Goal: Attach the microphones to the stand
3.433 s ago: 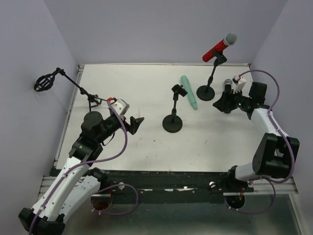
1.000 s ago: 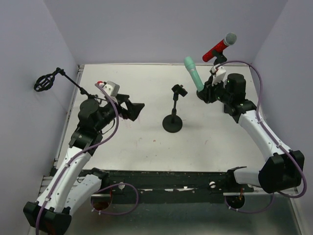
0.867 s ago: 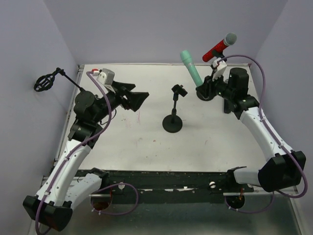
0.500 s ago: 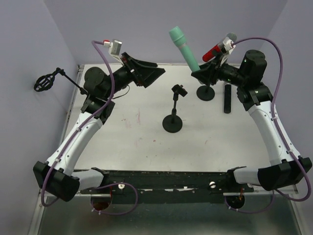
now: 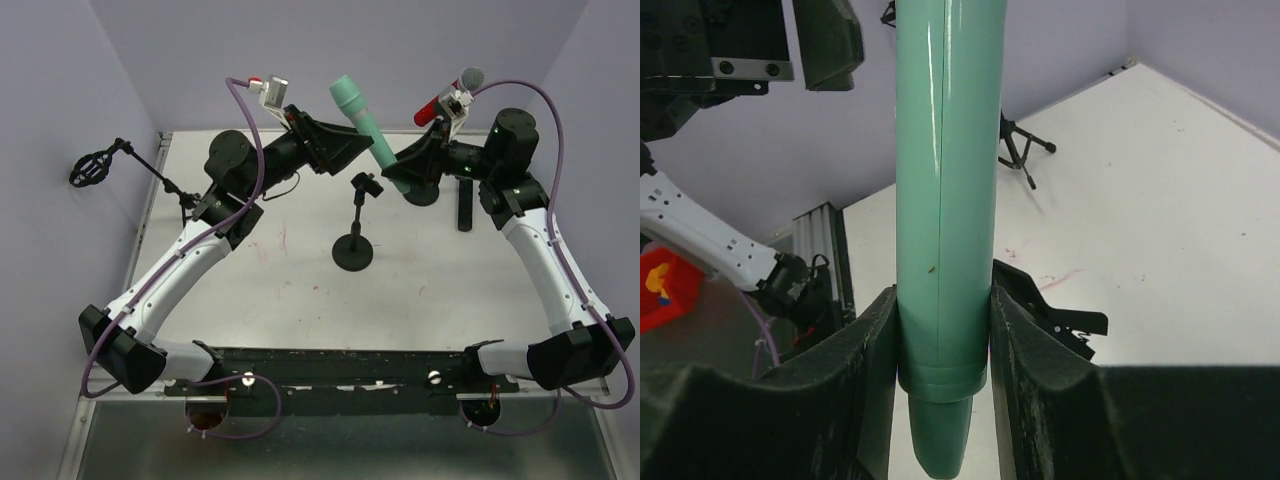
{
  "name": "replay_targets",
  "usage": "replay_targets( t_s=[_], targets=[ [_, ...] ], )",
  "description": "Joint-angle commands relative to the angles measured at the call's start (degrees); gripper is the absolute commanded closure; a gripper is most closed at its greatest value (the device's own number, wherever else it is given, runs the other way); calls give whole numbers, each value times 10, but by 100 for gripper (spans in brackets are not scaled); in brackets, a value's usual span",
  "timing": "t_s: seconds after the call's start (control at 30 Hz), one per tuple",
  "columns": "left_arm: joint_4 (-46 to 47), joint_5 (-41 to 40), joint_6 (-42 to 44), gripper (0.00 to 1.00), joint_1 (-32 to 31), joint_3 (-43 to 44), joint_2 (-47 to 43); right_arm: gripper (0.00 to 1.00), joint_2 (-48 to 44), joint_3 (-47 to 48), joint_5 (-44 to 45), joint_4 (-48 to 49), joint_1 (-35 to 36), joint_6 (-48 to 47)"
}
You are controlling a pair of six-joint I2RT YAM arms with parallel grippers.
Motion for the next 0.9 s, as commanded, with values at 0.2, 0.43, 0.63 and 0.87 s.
replay_targets(
  t_s=[0.2,0.43,0.63,0.87],
  targets=[
    [-128,-117,29,24,-19,59,26,92,-30,-7,-40,35,4,32],
    [-131,-125,16,24,-23,61,30,92,-22,-21,-63,60,5,44],
    [-95,-85,-5,27,-26,84,56,92,-21,-29,-85,47,9,28],
    [-78,-69,-9,57,-25,84,67,92,-25,-34,-98,36,13,6]
  ],
)
